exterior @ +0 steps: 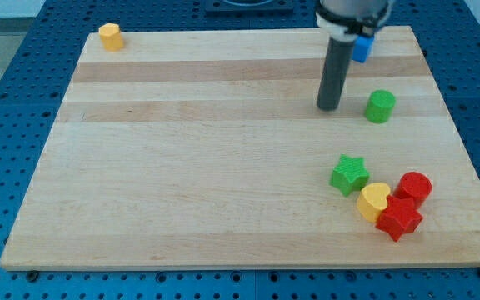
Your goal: Move the green circle into the green star
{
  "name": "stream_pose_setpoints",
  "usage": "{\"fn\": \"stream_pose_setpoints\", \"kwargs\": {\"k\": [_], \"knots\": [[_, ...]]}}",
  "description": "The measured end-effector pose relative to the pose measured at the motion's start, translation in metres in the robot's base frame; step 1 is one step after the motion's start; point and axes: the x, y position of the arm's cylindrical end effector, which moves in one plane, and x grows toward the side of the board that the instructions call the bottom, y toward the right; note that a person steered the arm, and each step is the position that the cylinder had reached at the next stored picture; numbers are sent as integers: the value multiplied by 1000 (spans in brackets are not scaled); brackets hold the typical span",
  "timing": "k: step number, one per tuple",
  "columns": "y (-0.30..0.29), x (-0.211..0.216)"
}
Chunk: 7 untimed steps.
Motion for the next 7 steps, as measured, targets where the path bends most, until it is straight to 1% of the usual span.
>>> {"fn": "stream_pose_setpoints", "kwargs": {"k": [1,2,4,5,7], "knots": [[50,-28],[81,-28],[82,21],[82,23],[82,72]]}}
